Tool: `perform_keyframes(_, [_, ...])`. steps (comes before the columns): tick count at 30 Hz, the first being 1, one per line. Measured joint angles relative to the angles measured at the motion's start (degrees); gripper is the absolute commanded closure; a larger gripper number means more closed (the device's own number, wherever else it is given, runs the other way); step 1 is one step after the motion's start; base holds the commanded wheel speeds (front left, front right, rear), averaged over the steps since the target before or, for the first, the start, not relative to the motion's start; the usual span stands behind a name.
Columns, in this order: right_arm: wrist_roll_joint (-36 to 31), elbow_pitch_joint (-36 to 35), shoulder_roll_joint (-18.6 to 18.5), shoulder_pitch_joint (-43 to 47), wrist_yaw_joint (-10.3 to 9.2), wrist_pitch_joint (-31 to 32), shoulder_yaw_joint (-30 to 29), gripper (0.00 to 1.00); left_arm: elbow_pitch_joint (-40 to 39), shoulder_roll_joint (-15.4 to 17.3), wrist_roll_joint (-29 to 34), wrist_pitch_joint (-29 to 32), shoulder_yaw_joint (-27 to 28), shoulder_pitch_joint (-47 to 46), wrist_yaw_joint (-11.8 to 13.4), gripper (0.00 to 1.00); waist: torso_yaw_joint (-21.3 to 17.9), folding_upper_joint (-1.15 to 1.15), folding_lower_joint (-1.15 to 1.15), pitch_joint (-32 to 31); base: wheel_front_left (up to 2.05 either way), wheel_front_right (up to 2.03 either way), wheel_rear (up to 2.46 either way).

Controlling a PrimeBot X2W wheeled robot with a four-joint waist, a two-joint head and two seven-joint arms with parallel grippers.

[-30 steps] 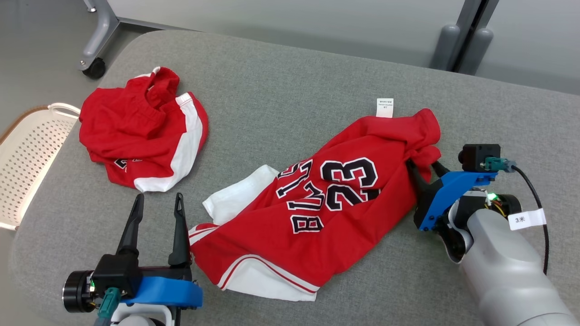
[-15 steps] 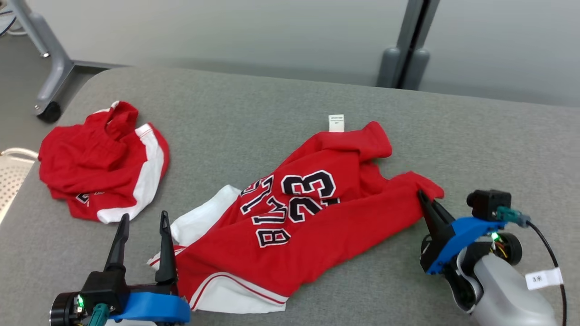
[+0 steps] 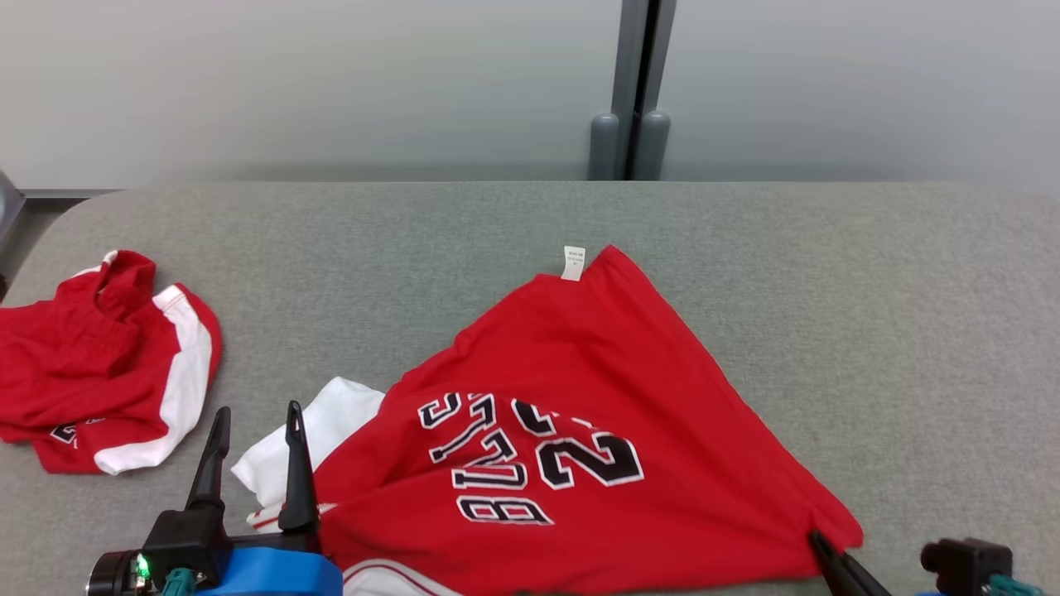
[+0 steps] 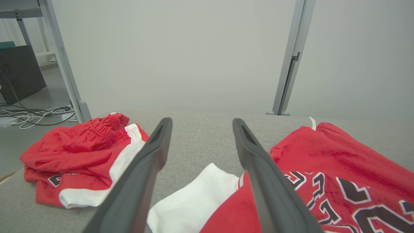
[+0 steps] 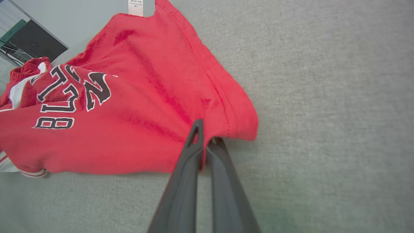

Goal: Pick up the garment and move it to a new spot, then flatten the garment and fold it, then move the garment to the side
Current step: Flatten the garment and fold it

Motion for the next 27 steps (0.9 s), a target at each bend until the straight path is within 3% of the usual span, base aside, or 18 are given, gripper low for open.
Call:
perform_keyframes(6, [-6.6, -14.6, 2.7, 10.9, 0.00, 10.2, -9.6, 1.00, -0.1, 0.0, 0.0, -0.1, 0.3, 0.0, 0.1, 0.00, -1.4, 0.00, 0.01, 0.7, 0.00, 0.00, 0.00])
perform_keyframes(7, [-7.5, -16.2, 3.3, 11.8, -0.01, 11.7, -11.0, 0.85, -0.1, 0.0, 0.1, 0.0, 0.4, 0.0, 0.1, 0.00, -1.5, 0.00, 0.01, 0.8, 0.00, 0.00, 0.00])
perform_keyframes(8, [-8.5, -17.7, 3.9, 12.4, -0.01, 12.9, -12.0, 0.00, -0.1, 0.0, 0.1, 0.0, 0.4, -0.1, 0.1, 0.00, -1.5, 0.00, 0.01, 0.9, 0.00, 0.00, 0.00])
perform_keyframes(13, [-12.9, -24.1, 5.8, 12.1, 0.00, 15.5, -15.1, 0.00, -0.2, 0.0, 0.4, 0.0, 0.3, -0.2, 0.2, 0.00, -1.3, 0.00, 0.01, 1.2, 0.00, 0.00, 0.00])
perform_keyframes(19, [-18.2, -27.1, 2.3, 1.7, -0.01, 14.9, -13.7, 0.00, -0.6, 0.0, 0.4, -0.1, 1.2, -0.3, 0.2, 0.00, -1.0, 0.01, 0.01, 1.8, 0.00, 0.00, 0.00])
perform_keyframes(27, [-21.4, -16.3, -0.9, -21.5, 0.00, 12.8, -4.2, 0.00, -0.7, 0.0, 0.3, 0.0, 0.2, -2.5, 0.4, 0.00, 0.7, 0.01, 0.02, 3.7, 0.00, 0.00, 0.00])
